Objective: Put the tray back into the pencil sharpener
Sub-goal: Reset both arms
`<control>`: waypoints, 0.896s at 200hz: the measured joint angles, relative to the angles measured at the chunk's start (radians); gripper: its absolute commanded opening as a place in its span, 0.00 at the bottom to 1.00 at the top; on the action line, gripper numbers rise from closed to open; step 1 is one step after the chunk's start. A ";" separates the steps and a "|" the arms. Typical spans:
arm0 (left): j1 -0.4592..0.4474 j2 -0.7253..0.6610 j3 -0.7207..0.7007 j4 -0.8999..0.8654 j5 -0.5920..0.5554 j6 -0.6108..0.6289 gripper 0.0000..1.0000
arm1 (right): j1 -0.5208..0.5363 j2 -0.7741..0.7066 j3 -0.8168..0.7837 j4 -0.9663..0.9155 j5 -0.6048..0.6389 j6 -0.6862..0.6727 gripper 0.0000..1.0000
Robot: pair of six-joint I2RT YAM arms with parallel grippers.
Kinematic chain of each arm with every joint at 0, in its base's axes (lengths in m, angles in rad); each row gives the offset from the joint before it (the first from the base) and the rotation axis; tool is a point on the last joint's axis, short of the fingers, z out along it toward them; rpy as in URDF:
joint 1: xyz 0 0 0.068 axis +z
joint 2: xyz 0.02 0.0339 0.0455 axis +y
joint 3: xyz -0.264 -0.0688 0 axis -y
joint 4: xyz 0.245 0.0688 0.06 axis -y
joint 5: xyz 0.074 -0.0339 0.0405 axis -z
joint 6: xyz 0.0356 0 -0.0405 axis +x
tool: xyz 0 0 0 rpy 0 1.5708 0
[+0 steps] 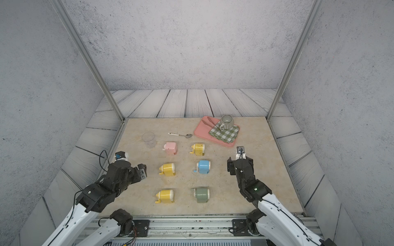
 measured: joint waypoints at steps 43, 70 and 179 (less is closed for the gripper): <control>0.111 -0.237 0.009 -0.120 -0.102 0.078 0.80 | 0.000 -0.025 0.087 -0.037 0.075 -0.035 0.18; 0.203 -0.372 -0.020 -0.175 -0.137 0.126 0.80 | 0.000 -0.058 0.127 -0.054 0.158 -0.065 0.24; 0.346 -0.613 -0.188 -0.301 -0.270 0.213 0.82 | 0.000 -0.393 -0.002 0.120 0.428 -0.320 0.46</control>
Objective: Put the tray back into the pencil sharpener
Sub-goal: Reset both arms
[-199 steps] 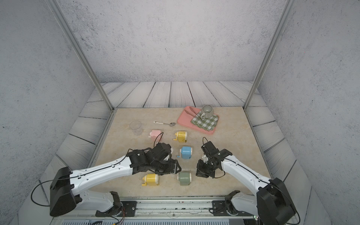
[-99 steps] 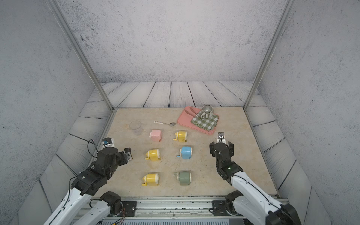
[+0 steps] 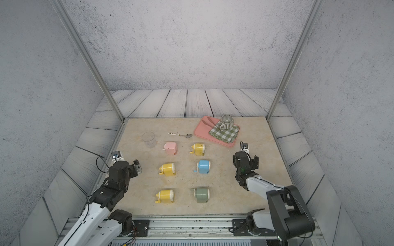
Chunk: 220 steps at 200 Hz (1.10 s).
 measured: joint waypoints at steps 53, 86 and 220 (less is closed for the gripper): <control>0.080 0.029 -0.018 0.013 -0.034 -0.008 0.83 | 0.000 -0.066 -0.098 0.174 0.084 -0.209 0.55; 0.121 0.059 -0.052 0.053 -0.063 -0.007 0.86 | 0.000 -0.058 -0.158 0.287 0.207 -0.269 0.65; 0.507 0.101 -0.412 0.706 -0.342 0.409 0.98 | -0.310 0.591 -0.332 1.128 0.575 -0.455 0.96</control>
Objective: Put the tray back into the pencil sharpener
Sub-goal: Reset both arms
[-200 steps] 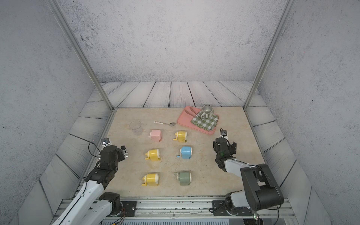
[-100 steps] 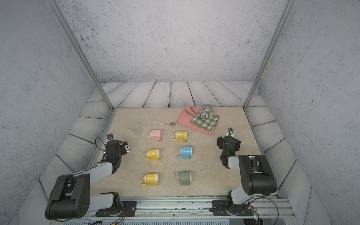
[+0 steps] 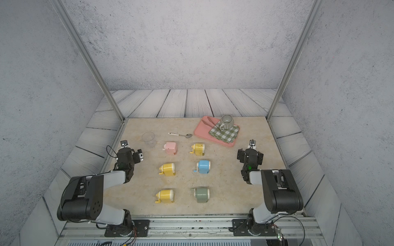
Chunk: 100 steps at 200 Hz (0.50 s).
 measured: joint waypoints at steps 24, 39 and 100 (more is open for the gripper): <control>0.120 0.142 -0.036 0.159 0.051 0.032 0.98 | -0.064 0.069 0.039 0.084 -0.060 -0.018 0.97; 0.153 0.225 -0.055 0.277 0.067 0.064 0.98 | -0.118 0.106 0.039 0.159 -0.120 -0.011 0.95; 0.198 0.582 -0.056 0.636 0.127 0.113 0.98 | -0.184 0.168 0.007 0.277 -0.234 0.014 0.98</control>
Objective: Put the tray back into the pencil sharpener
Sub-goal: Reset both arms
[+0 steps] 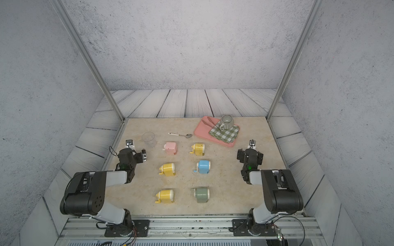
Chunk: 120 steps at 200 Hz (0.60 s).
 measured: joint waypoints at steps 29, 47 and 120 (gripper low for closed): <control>0.014 0.126 0.083 0.080 0.033 0.043 0.98 | 0.000 0.000 0.000 0.008 -0.014 0.001 0.99; 0.014 0.181 0.094 0.167 0.064 0.079 0.98 | 0.000 0.000 0.000 0.013 -0.017 0.001 0.99; 0.004 0.250 0.079 0.295 0.197 0.180 0.98 | 0.000 0.000 0.000 0.014 -0.019 0.001 0.99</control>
